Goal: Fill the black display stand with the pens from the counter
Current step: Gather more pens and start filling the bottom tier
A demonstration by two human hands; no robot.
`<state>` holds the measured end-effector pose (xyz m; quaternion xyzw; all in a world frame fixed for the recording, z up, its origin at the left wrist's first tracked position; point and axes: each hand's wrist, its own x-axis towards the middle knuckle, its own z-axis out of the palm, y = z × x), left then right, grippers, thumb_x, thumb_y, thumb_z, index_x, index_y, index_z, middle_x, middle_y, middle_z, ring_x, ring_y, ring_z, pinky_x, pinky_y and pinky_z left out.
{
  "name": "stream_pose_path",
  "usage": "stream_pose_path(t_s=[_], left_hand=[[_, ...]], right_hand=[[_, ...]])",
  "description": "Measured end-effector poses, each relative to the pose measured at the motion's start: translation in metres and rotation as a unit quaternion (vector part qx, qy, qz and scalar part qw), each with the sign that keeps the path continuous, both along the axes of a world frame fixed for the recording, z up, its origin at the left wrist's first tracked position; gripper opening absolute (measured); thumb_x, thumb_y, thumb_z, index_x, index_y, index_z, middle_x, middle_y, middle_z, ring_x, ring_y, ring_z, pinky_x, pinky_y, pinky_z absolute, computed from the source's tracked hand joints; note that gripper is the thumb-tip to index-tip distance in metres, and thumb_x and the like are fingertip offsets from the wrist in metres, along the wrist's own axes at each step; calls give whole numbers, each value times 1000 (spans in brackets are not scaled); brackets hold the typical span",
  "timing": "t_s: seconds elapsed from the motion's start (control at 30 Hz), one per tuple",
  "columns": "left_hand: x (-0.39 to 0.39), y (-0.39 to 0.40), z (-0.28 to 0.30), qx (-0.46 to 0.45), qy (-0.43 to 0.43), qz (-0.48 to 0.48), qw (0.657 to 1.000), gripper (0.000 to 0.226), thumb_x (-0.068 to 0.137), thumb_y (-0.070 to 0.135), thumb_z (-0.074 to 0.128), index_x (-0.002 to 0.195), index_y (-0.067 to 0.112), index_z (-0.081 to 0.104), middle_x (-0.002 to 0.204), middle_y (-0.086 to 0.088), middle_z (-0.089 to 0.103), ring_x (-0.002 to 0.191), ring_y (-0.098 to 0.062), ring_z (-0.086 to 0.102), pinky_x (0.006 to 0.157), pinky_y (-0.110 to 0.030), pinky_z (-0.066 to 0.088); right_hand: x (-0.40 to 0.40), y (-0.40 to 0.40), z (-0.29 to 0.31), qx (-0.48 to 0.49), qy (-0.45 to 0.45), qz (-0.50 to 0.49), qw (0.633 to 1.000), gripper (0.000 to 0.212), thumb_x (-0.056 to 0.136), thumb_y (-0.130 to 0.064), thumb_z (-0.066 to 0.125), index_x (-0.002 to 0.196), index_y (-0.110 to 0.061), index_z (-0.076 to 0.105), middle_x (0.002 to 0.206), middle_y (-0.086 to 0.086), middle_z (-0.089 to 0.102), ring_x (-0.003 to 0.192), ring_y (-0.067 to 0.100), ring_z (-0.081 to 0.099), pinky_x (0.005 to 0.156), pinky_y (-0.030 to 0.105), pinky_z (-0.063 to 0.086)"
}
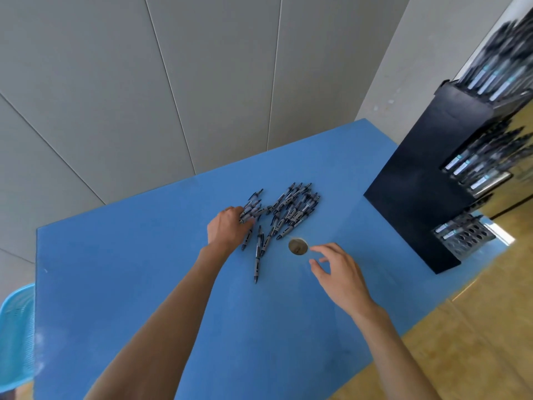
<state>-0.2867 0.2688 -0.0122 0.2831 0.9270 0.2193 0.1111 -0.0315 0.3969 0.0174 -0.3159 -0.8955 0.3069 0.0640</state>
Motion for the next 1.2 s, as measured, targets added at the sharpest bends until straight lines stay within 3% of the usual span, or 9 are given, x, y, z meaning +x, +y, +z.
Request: stream_pose_path(t_s=[0.2, 0.37, 0.57, 0.67, 0.77, 0.93, 1.07, 1.2], left_hand=[[7, 0, -4, -18, -22, -8, 1000, 28, 99, 40, 59, 91, 14, 59, 92, -4, 59, 85, -29, 60, 61, -33, 38], [20, -30, 3, 37, -83, 97, 991, 26, 97, 35, 47, 97, 10, 46, 77, -6, 56, 67, -27, 49, 56, -35, 32], [22, -50, 2, 68, -143, 114, 981, 10, 93, 8, 41, 92, 10, 32, 73, -7, 41, 63, -25, 35, 55, -35, 26], [22, -41, -1, 34, -112, 92, 989, 25, 105, 30, 48, 100, 9, 35, 74, -3, 44, 70, -31, 46, 54, -36, 29], [23, -32, -5, -41, -67, 53, 996, 44, 101, 52, 54, 104, 10, 39, 81, -3, 50, 74, -29, 52, 55, -36, 35], [19, -28, -3, -60, -54, 35, 996, 34, 103, 41, 55, 98, 8, 47, 102, -10, 55, 81, -29, 51, 65, -38, 40], [33, -31, -2, -25, -88, 53, 994, 21, 101, 25, 51, 97, 7, 41, 76, -4, 45, 71, -29, 47, 56, -36, 32], [53, -38, -13, 8, -133, 70, 989, 26, 99, 28, 54, 90, 6, 43, 74, -5, 48, 71, -30, 48, 56, -35, 34]], right_hand=[[3, 2, -4, 5, -2, 7, 1000, 24, 98, -33, 59, 121, -33, 63, 116, -17, 56, 100, 6, 62, 86, 34, 53], [-8, -8, -5, 8, 2, 17, 1000, 25, 97, -32, 60, 121, -31, 64, 116, -16, 58, 99, 7, 63, 86, 34, 53], [-16, -24, -5, -8, 10, 25, 1000, 27, 97, -30, 60, 124, -26, 64, 121, -15, 59, 101, 5, 63, 91, 32, 52], [-13, -30, -3, -13, 12, 23, 1000, 26, 97, -29, 60, 122, -27, 65, 119, -15, 59, 99, 4, 63, 90, 31, 52], [-9, -33, -3, -17, 11, 23, 1000, 24, 97, -30, 59, 121, -28, 64, 117, -16, 58, 100, 3, 62, 89, 30, 52], [-4, -33, -1, -19, 14, 20, 1000, 24, 98, -29, 59, 121, -28, 65, 117, -16, 58, 101, 2, 62, 89, 29, 52], [2, -32, -2, -19, 11, 14, 1000, 23, 98, -28, 59, 121, -28, 64, 118, -16, 58, 101, 2, 62, 89, 27, 51], [6, -29, -4, -17, 6, 15, 1000, 23, 98, -26, 60, 120, -26, 65, 118, -14, 59, 100, 4, 64, 89, 29, 52]])
